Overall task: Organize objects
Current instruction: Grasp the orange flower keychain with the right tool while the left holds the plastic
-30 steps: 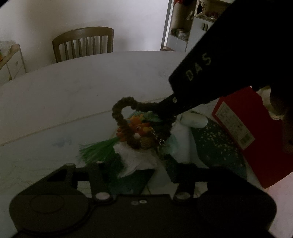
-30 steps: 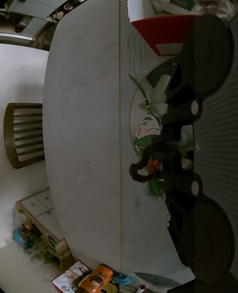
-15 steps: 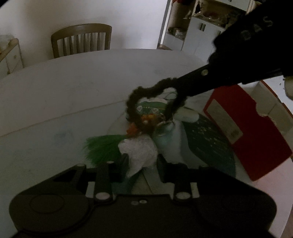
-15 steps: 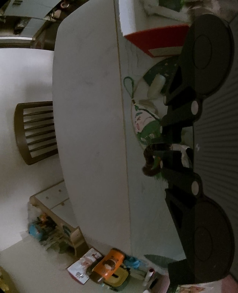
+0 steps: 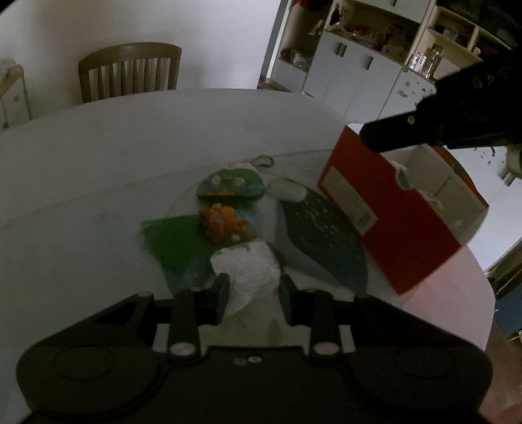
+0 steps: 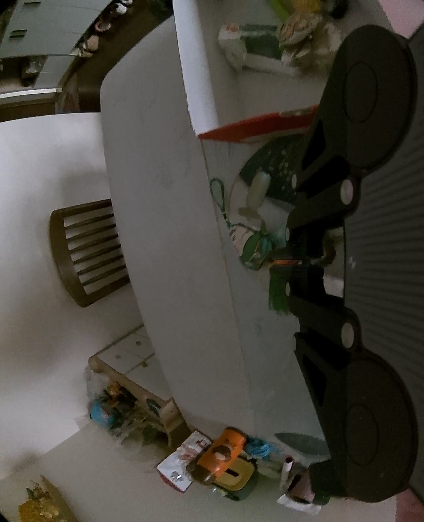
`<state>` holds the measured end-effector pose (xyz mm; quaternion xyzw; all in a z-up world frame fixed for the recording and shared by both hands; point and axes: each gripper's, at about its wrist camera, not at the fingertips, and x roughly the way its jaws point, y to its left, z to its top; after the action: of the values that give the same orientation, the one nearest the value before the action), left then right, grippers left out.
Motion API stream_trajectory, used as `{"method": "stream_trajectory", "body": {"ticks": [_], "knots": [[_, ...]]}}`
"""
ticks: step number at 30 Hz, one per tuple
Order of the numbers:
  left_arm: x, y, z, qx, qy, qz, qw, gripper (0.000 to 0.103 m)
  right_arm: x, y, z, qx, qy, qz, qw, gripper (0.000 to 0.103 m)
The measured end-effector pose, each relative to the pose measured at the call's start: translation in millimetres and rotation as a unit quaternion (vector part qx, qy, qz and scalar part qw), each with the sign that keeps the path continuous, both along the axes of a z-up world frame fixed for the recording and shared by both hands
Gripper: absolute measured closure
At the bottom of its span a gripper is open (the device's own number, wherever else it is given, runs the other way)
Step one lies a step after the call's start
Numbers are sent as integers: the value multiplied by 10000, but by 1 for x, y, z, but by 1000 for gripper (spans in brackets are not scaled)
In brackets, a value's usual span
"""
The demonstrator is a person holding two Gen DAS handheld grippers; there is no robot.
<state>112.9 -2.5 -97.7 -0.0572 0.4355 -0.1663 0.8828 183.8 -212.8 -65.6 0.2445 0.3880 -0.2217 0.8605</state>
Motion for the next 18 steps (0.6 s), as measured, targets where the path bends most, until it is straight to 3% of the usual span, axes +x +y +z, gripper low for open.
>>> {"method": "stream_trajectory", "body": {"ticks": [6,13,18], "knots": [[-23,7,-4,2,187,95,9998,72,-5,7,-23,102,222,333,9991,100],[-39,20,-13,-22,437,376,9983,72,17,18,-65,112,681,779,9946,96],[-43,26,-15,14,454,479,9978,72,34,14,-94,67,1074,830,9907,73]]}}
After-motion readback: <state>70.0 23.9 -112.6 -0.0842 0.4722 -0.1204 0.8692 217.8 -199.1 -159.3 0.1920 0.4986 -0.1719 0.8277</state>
